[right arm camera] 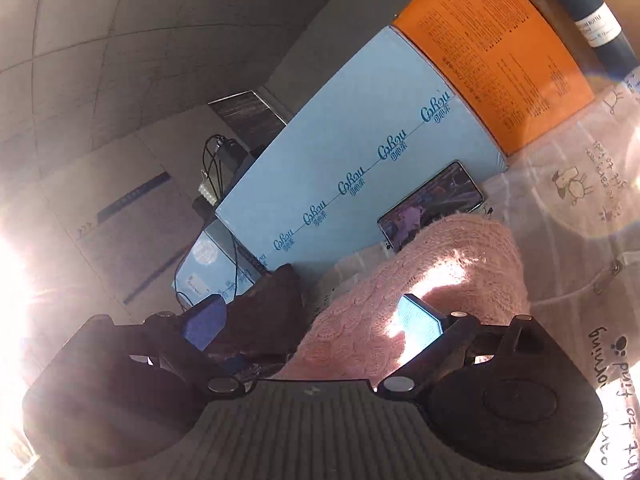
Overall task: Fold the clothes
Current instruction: 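Fold the sweater over with the right gripper while the left gripper holds it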
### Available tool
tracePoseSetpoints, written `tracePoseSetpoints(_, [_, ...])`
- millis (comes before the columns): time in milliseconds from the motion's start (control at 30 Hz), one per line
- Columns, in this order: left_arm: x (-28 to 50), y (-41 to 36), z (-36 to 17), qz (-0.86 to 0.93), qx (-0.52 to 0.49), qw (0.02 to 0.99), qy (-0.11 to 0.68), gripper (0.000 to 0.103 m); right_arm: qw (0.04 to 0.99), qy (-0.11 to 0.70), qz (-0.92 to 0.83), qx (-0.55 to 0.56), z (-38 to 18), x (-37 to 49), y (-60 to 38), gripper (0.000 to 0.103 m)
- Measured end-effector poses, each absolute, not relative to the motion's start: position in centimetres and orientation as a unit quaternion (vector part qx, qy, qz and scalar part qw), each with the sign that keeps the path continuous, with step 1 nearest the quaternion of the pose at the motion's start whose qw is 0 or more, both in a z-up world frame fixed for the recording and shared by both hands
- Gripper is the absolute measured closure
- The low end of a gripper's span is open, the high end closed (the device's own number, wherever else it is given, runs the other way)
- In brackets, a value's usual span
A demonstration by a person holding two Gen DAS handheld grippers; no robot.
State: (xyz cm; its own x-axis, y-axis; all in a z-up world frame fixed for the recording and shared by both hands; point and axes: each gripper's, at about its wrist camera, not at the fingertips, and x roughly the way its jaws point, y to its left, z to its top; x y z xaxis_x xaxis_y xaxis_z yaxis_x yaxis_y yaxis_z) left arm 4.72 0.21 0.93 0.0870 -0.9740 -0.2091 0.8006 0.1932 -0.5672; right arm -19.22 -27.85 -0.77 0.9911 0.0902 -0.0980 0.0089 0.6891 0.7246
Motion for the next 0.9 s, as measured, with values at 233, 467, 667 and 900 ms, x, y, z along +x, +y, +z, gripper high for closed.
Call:
tracePoseSetpoints(233, [2.9,-6.2,-0.9,-0.606,-0.118,0.691,0.377,0.01,0.907,0.057,0.016,0.418,-1.5,-20.0,-28.7,0.009])
tracePoseSetpoints(467, [2.1,-8.5,-2.2,-0.586,-0.093,0.701,0.396,0.02,0.896,0.062,-0.035,0.438,-2.4,-20.3,-29.4,0.006])
tracePoseSetpoints(667, [1.5,-8.5,-1.8,-0.616,-0.099,0.698,0.352,0.074,0.891,0.059,-0.047,0.448,-2.7,-20.6,-29.7,0.004])
tracePoseSetpoints(900, [-0.3,-6.3,0.8,-0.656,-0.125,0.705,0.238,0.078,0.893,0.018,0.006,0.449,-2.2,-21.7,-29.6,0.003])
